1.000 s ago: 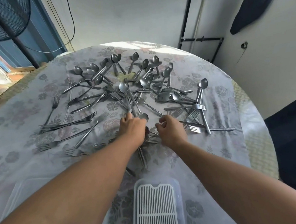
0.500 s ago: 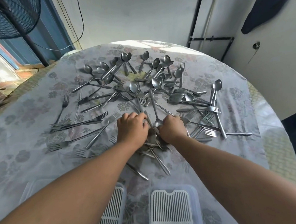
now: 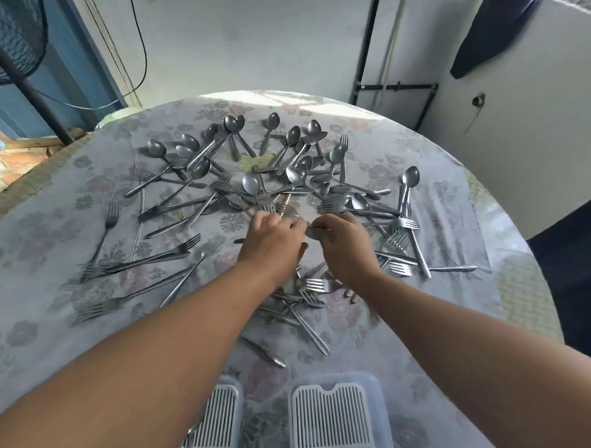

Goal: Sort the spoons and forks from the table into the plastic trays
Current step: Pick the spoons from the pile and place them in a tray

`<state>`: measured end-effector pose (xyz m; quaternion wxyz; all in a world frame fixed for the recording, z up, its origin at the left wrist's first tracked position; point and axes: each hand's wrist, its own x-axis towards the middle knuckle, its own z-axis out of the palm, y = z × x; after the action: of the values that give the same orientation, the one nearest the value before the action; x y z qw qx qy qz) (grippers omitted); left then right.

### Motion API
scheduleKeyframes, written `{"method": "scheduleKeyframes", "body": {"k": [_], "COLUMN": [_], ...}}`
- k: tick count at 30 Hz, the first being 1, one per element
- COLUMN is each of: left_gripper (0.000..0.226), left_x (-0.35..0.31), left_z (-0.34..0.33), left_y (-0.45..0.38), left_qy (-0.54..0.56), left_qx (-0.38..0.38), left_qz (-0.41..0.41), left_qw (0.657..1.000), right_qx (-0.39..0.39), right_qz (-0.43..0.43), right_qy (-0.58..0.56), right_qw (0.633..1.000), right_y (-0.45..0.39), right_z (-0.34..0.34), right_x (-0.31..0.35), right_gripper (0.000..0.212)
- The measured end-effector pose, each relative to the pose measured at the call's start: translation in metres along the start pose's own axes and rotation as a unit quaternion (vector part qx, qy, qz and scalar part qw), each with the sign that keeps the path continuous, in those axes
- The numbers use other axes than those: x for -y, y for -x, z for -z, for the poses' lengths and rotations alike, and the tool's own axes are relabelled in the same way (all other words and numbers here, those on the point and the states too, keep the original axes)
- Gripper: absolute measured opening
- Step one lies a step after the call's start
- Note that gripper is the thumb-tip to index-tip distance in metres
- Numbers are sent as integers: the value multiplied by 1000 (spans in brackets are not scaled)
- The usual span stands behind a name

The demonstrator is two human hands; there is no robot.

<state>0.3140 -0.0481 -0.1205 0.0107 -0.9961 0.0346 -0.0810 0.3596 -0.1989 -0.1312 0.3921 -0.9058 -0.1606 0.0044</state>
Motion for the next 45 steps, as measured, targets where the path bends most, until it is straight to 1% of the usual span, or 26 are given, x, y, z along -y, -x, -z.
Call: {"method": "scheduleKeyframes", "body": {"k": [1,3,4,5,6,7,8,9,10,11,14,16,19,22,23,25,27,28,31,35,37,39,41,43,45], "left_gripper": [19,9,4,4,8,12,15,17,16,15,14,17,17,18,18,17,16,15,17,26,26,24,20,17,16], "left_x": [-7,-23,-32,-39,-47,-55,-64,-74,-84,-93,-114,-121,-126,-129,-130,-131,-132,-132,-128,-115,-107,-102,-101,-100,-100], "left_z": [1,3,2,1,-1,-3,-5,-7,-8,-10,-14,-20,-24,-30,-31,-34,-37,-37,-37,-35,-35,-34,-30,-30,-35], "left_y": [-3,-10,-17,-23,-31,-40,-48,-54,-59,-65,-78,-83,-85,-88,-89,-92,-96,-98,-105,-119,-126,-136,-150,-163,-177], "left_qy": [55,136,180,232,290,359,440,512,555,571,571,577,587,578,574,571,564,557,532,467,424,369,313,271,225], "left_qx": [23,35,36,32,32,28,24,16,15,10,-5,-12,-13,-14,-15,-24,-31,-37,-59,-95,-94,-76,-47,-2,40], "left_qz": [30,110,155,209,273,332,379,408,423,429,438,448,453,453,455,464,476,481,496,517,507,465,402,355,314], "left_qw": [998,984,971,950,917,872,814,756,716,700,694,683,670,679,680,677,674,677,684,711,745,801,859,895,922], "right_qx": [-5,-29,-48,-64,-75,-80,-75,-55,-30,-4,59,75,95,122,129,150,176,186,201,210,213,212,193,188,190], "right_qz": [7,5,-4,-22,-44,-69,-91,-106,-115,-118,-106,-92,-74,-81,-90,-107,-126,-132,-122,-79,-47,-24,3,28,65], "right_qy": [-2,-13,-23,-26,-20,-2,26,58,86,113,201,247,278,286,278,254,227,221,229,252,257,256,267,292,330], "right_qw": [1000,999,999,997,996,994,993,991,989,987,972,962,953,947,948,949,949,948,945,941,941,943,944,937,922], "right_y": [0,0,-2,-4,-7,-12,-16,-20,-23,-27,-39,-43,-51,-56,-58,-62,-66,-68,-74,-76,-75,-75,-78,-78,-81], "right_z": [5,14,20,25,31,38,46,53,58,64,72,75,81,84,83,80,78,78,76,77,78,80,81,85,91], "right_x": [-3,-12,-20,-27,-37,-48,-61,-71,-80,-88,-97,-96,-96,-98,-98,-97,-95,-95,-98,-101,-101,-99,-100,-97,-95], "right_gripper": [19,22,27,31,31,26,21,19,18,19,23,22,20,10,11,11,4,5,20,14,9,13,15,15,12]}}
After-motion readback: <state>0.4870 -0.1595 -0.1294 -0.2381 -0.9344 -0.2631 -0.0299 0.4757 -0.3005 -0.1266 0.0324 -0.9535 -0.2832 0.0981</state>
